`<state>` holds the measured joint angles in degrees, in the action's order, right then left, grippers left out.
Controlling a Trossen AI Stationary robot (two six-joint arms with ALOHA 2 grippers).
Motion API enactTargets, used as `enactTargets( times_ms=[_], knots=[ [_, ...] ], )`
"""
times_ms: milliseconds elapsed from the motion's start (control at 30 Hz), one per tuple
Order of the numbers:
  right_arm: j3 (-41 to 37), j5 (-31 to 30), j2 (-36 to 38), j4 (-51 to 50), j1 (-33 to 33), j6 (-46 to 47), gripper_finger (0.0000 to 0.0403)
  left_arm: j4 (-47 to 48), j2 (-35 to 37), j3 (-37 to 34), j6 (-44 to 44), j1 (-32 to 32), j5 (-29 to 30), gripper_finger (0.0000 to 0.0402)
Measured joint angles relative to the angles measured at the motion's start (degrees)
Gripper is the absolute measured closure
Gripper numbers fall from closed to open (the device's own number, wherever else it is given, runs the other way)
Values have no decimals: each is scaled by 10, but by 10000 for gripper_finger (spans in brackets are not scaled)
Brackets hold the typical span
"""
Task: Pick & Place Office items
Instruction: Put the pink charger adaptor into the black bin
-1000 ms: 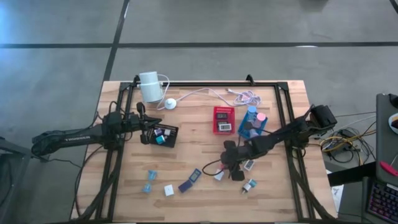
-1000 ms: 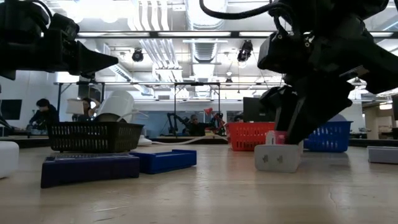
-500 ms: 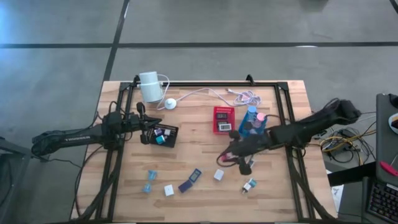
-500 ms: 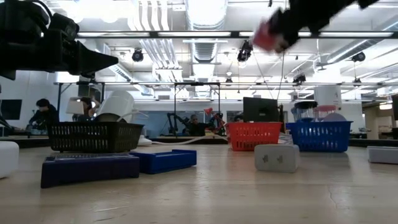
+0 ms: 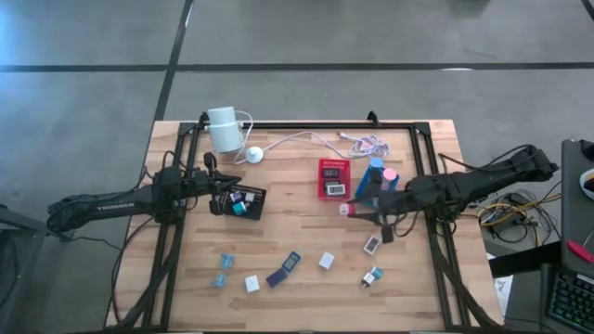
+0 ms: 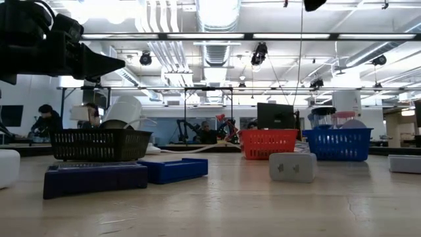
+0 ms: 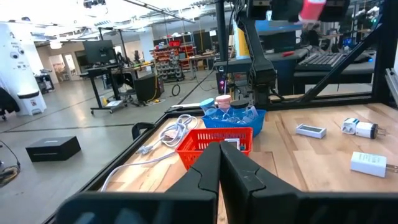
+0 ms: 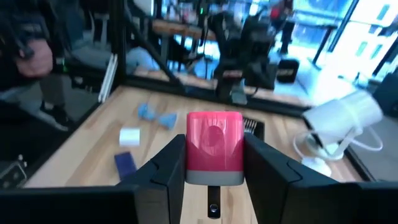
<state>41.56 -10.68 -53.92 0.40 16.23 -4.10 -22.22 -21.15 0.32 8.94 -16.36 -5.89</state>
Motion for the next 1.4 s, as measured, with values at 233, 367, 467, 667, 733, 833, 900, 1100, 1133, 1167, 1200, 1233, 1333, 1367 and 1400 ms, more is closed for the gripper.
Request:
enactTargets(
  times_ms=[233, 367, 467, 667, 733, 833, 900, 1100, 1133, 1167, 1200, 1233, 1333, 1367, 1400],
  knots=[
    [-76, -26, 93, 71, -7, 20, 282, 0, 0, 0, -19, 0, 0, 387],
    [-116, -34, 152, 69, -19, 25, 282, 0, 0, 0, -19, 0, 0, 389],
    [-146, -30, 201, 68, -31, 33, 282, 0, 0, 0, -20, 0, 0, 389],
    [-209, -30, 296, 70, -47, 35, 282, 0, 0, 0, -21, 0, 0, 389],
    [-230, -30, 326, 75, -50, 38, 282, 0, 0, 0, -21, 0, 0, 390],
    [-258, -30, 366, 76, -52, 41, 282, 0, 0, 0, -21, 0, 0, 388],
    [-274, -33, 389, 77, -52, 43, 282, 0, 0, 0, -21, 0, 0, 387],
    [-315, -45, 445, 81, -52, 42, 281, -1, 0, 0, -21, 0, 0, 389],
    [-321, -48, 452, 84, -52, 40, 280, -1, 0, 0, -21, 0, 0, 389],
    [-328, -55, 457, 92, -52, 37, 279, -1, 0, 0, -21, 0, 0, 388],
    [-336, -64, 462, 107, -52, 31, 279, -3, 0, 0, -21, 0, 0, 388],
    [-345, -73, 465, 130, -52, 21, 279, -4, 0, 0, -21, 0, 0, 387],
    [-370, -80, 468, 188, -52, -15, 282, -4, 0, 0, -21, 0, 0, 389],
    [-376, -78, 468, 197, -52, -19, 282, -4, 0, 0, -21, 0, 0, 389],
    [-382, -77, 468, 203, -52, -19, 282, -4, 0, 0, -21, 0, 0, 390]
  ],
)
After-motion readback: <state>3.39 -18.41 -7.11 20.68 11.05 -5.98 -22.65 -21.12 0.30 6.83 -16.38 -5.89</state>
